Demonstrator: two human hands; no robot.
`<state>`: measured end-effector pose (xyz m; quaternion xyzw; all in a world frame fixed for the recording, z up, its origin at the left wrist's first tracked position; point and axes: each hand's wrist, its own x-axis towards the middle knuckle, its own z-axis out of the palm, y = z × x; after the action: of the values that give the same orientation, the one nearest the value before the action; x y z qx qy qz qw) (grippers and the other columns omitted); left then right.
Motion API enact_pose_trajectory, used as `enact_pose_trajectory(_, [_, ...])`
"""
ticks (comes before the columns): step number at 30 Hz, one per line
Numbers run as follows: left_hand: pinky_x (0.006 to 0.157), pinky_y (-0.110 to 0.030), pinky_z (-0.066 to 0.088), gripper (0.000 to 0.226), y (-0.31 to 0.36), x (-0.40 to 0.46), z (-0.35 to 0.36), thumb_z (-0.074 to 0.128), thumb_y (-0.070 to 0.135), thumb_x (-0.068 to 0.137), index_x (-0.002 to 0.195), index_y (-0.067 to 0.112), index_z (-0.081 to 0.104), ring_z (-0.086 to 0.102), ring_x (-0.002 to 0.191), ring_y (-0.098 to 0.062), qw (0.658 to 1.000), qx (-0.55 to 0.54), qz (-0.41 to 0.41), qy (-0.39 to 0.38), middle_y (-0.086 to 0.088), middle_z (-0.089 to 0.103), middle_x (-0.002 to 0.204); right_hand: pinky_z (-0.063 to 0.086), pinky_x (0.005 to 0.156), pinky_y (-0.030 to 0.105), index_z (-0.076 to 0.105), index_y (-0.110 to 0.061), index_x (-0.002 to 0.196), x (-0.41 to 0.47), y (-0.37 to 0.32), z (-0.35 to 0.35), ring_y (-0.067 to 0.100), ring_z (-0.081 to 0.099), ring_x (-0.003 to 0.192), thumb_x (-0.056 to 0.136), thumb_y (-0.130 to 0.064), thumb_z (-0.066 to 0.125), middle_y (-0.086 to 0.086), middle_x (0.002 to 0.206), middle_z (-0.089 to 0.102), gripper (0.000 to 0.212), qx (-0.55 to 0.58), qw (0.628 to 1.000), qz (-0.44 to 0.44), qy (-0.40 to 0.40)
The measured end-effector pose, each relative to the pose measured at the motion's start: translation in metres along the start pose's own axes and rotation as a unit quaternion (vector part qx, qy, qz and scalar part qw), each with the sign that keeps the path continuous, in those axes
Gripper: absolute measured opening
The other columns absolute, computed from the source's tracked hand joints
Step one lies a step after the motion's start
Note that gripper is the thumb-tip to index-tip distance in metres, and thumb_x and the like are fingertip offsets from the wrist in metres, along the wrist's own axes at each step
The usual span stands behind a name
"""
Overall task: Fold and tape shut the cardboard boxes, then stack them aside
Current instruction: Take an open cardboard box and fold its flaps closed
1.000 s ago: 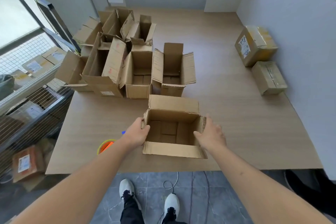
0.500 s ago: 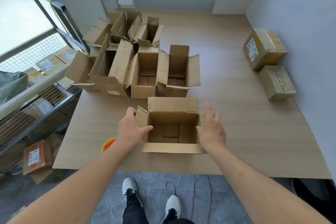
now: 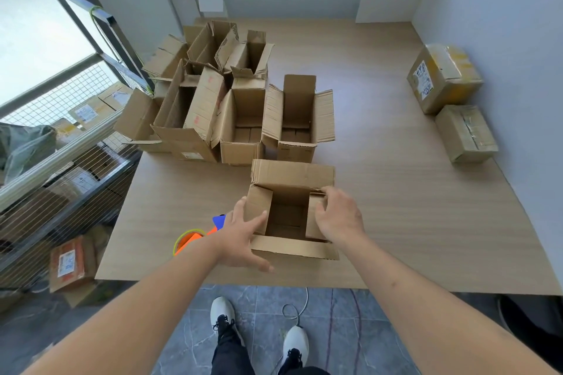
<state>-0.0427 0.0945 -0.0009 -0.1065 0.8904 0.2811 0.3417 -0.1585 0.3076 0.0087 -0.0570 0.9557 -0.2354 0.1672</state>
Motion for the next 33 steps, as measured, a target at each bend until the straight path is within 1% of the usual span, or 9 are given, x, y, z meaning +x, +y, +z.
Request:
enact_pose_trajectory(2, [0.124,-0.040,0.022,0.108,-0.002,0.005,0.006,0.084,0.059,0.071,0.160,0.034,0.029,0.007,0.153,-0.031,0.997,-0.018,0.020,0.075,0.003,-0.012,0.163,0.046,0.104,0.039,0.038,-0.020,0.153,0.003,0.003,0.000,0.028,0.052,0.130,0.099,-0.021,0.059,0.005,0.145,0.050,0.058,0.010,1.000,0.025,-0.007])
enact_pose_trajectory(5, [0.104,-0.022,0.040,0.075,0.000,0.012,0.003,0.089,0.046,0.073,0.139,0.021,0.062,0.049,0.129,-0.020,0.979,-0.134,0.003,0.151,0.001,0.025,0.148,0.048,0.098,0.040,0.018,-0.025,0.160,0.007,0.003,0.002,0.033,0.055,0.123,0.092,-0.005,0.066,0.010,0.148,0.038,0.085,0.019,0.997,0.069,-0.008])
enact_pose_trajectory(8, [0.094,-0.028,0.048,0.069,0.001,0.017,-0.007,0.094,0.050,0.062,0.123,0.029,0.071,0.056,0.112,-0.017,0.972,-0.135,-0.013,0.194,0.004,0.046,0.123,0.049,0.079,0.036,0.008,-0.032,0.161,0.010,0.001,0.005,0.031,0.056,0.103,0.086,0.010,0.062,0.012,0.144,0.031,0.101,0.026,0.993,0.110,-0.016])
enact_pose_trajectory(13, [0.095,-0.039,0.050,0.093,0.010,0.024,-0.013,0.094,0.049,0.061,0.143,0.041,0.050,0.055,0.116,-0.022,0.962,-0.116,-0.033,0.244,0.000,0.056,0.121,0.054,0.094,0.036,0.051,-0.032,0.134,0.024,-0.003,-0.001,0.031,0.059,0.109,0.080,-0.013,0.059,0.007,0.131,0.057,0.057,0.122,0.978,0.160,-0.059])
enact_pose_trajectory(18, [0.084,-0.041,0.051,0.134,0.028,0.027,-0.014,0.093,0.047,0.063,0.152,0.060,-0.005,0.058,0.100,-0.027,0.961,-0.115,-0.055,0.246,-0.004,0.047,0.117,0.045,0.099,0.039,0.042,-0.042,0.139,0.018,-0.012,0.001,0.032,0.042,0.127,0.090,-0.042,0.062,0.006,0.132,0.047,0.054,0.125,0.984,0.125,-0.012])
enact_pose_trajectory(23, [0.077,-0.037,0.045,0.149,0.030,0.024,-0.007,0.095,0.042,0.064,0.143,0.064,-0.030,0.057,0.095,-0.026,0.949,-0.152,-0.049,0.273,-0.010,0.048,0.118,0.043,0.087,0.037,0.049,-0.033,0.103,0.009,-0.007,0.015,0.022,0.039,0.111,0.083,-0.069,0.062,-0.002,0.119,0.039,0.043,0.092,0.994,0.065,-0.014])
enact_pose_trajectory(29, [0.077,-0.032,0.046,0.154,0.022,0.027,-0.005,0.097,0.042,0.062,0.144,0.060,-0.032,0.058,0.101,-0.025,0.948,-0.152,-0.039,0.278,-0.013,0.033,0.144,0.045,0.073,0.036,0.036,-0.030,0.106,0.003,0.000,0.017,0.020,0.053,0.098,0.094,-0.053,0.062,-0.005,0.113,0.046,0.038,0.130,0.988,0.066,0.043])
enact_pose_trajectory(31, [0.087,-0.039,0.051,0.158,0.024,0.028,-0.013,0.099,0.041,0.056,0.142,0.063,-0.032,0.055,0.124,-0.036,0.953,-0.120,-0.038,0.276,-0.013,0.004,0.164,0.047,0.072,0.036,0.031,-0.029,0.111,0.001,0.001,0.014,0.019,0.055,0.096,0.093,-0.045,0.067,-0.004,0.117,0.050,0.043,0.131,0.988,0.067,0.035])
enact_pose_trajectory(33, [0.103,-0.054,0.048,0.163,0.027,0.031,-0.023,0.101,0.045,0.049,0.141,0.064,-0.033,0.034,0.144,-0.045,0.959,-0.065,-0.035,0.272,-0.004,-0.025,0.165,0.048,0.081,0.035,0.029,-0.031,0.128,-0.002,0.007,0.012,0.020,0.055,0.109,0.088,-0.033,0.076,-0.004,0.133,0.050,0.062,0.115,0.992,0.050,0.004])
